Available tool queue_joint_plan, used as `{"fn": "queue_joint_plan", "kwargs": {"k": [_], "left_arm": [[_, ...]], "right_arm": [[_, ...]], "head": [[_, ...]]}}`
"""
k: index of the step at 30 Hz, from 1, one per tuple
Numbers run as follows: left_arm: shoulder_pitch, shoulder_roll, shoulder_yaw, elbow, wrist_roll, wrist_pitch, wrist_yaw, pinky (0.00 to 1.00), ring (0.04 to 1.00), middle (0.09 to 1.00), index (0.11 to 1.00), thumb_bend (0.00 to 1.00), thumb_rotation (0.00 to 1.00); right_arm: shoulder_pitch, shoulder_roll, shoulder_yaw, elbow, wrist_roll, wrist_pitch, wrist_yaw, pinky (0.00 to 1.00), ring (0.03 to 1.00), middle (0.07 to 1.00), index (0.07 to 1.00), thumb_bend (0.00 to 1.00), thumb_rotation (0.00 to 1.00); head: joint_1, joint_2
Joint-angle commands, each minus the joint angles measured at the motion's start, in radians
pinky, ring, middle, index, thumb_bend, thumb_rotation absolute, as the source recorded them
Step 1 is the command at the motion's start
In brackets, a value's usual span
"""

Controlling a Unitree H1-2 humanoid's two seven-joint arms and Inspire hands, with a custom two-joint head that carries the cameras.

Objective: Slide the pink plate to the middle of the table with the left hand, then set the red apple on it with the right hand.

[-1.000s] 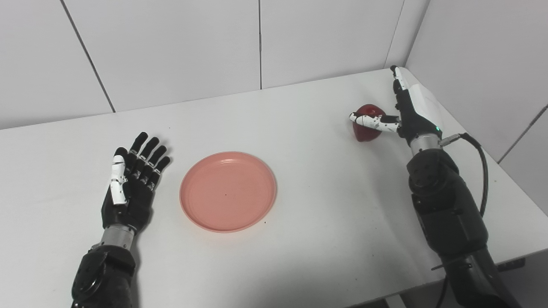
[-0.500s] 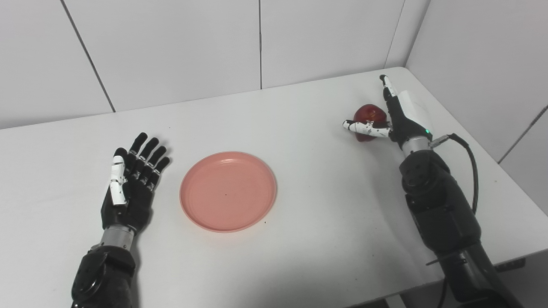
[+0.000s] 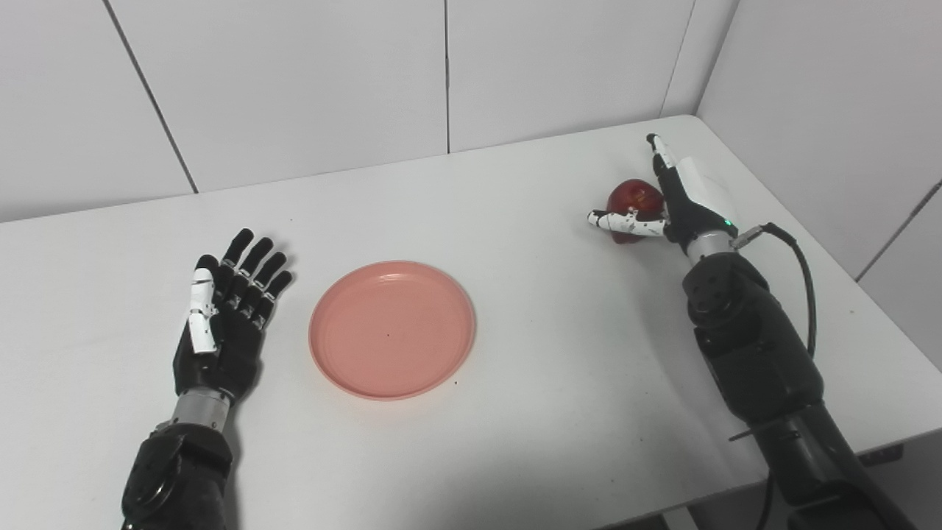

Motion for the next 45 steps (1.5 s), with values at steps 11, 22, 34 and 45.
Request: {"fn": "queue_joint_plan", "kwargs": {"k": [11, 22, 34, 45], "left_arm": [[0.027, 0.007, -0.005, -0.001, 0.013, 0.058, 0.026, 0.90, 0.888, 0.897, 0.883, 0.38, 1.00], [0.030, 0.006, -0.008, -0.003, 0.013, 0.056, 0.023, 0.90, 0.891, 0.901, 0.887, 0.38, 1.00], [0.031, 0.001, -0.007, -0.010, 0.014, 0.065, 0.037, 0.89, 0.883, 0.889, 0.877, 0.38, 1.00], [0.031, 0.002, -0.008, -0.010, 0.009, 0.067, 0.035, 0.89, 0.888, 0.897, 0.885, 0.38, 1.00]], "right_arm": [[-0.061, -0.042, 0.001, 0.030, -0.004, -0.015, -0.055, 0.74, 0.882, 0.937, 0.950, 1.00, 0.44], [-0.067, -0.040, -0.011, 0.038, 0.007, -0.002, -0.074, 0.71, 0.838, 0.901, 0.905, 1.00, 0.40], [-0.072, -0.025, -0.031, 0.032, 0.054, -0.026, -0.089, 0.54, 0.670, 0.737, 0.811, 0.97, 0.32], [-0.082, -0.033, -0.006, 0.064, 0.071, -0.037, -0.113, 0.58, 0.651, 0.694, 0.708, 0.93, 0.28]], "head": [[0.001, 0.004], [0.005, 0.007], [0.004, 0.009], [0.007, 0.011]]}}
